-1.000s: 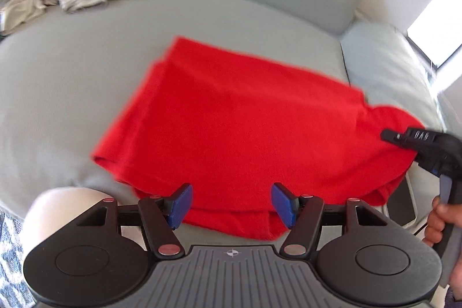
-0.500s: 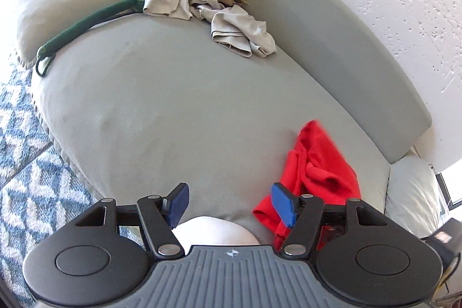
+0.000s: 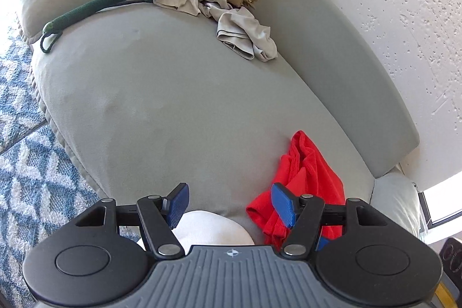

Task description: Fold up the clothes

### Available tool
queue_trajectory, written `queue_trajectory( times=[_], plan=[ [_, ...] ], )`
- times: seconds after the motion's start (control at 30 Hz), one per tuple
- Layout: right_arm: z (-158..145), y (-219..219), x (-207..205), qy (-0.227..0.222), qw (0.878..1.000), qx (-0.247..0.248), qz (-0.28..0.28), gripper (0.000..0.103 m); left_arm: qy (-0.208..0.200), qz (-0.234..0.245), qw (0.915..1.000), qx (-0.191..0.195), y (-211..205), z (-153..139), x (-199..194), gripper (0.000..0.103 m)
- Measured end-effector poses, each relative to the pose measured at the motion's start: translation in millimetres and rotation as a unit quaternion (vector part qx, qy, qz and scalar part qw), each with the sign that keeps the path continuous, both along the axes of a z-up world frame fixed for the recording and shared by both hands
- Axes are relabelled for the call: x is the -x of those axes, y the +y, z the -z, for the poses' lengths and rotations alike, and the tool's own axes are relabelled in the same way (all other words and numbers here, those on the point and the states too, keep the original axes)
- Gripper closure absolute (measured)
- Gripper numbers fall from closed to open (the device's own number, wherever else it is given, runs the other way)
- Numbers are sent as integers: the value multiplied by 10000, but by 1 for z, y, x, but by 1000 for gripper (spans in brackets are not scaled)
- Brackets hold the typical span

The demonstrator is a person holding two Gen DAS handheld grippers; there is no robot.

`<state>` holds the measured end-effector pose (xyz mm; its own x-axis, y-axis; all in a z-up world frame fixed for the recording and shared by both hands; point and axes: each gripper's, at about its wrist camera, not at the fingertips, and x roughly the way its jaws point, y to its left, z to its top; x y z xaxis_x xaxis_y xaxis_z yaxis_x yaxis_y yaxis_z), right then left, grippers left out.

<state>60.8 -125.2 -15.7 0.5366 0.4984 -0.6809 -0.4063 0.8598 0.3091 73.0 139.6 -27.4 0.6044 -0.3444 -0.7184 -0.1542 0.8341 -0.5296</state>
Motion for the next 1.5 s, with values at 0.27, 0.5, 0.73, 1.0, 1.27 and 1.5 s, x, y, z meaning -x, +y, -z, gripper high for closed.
queue_trajectory(
  times=[0.27, 0.5, 0.73, 1.0, 1.27, 1.5],
  plan=[
    [-6, -91, 52, 486, 9812, -831, 1674, 29, -138, 637, 9979, -7, -30, 14, -12, 42],
    [4, -161, 89, 1014, 9358, -1548, 3000, 25, -204, 1578, 9841, -785, -92, 22, -67, 42],
    [32, -173, 92, 1307, 9187, -1929, 3188, 25, -255, 2462, 9449, -2140, -144, 29, -78, 48],
    [37, -177, 96, 1324, 9185, -1976, 3157, 25, -1065, 2661, 9199, -2678, -173, 5, -46, 101],
    [45, -180, 95, 1498, 9164, -1944, 3163, 25, -217, 1586, 9657, -2044, -136, 21, -47, 100],
    [44, -183, 93, 1485, 9133, -1932, 3264, 25, 271, 1296, 9784, -1588, -109, 18, -49, 70]
  ],
)
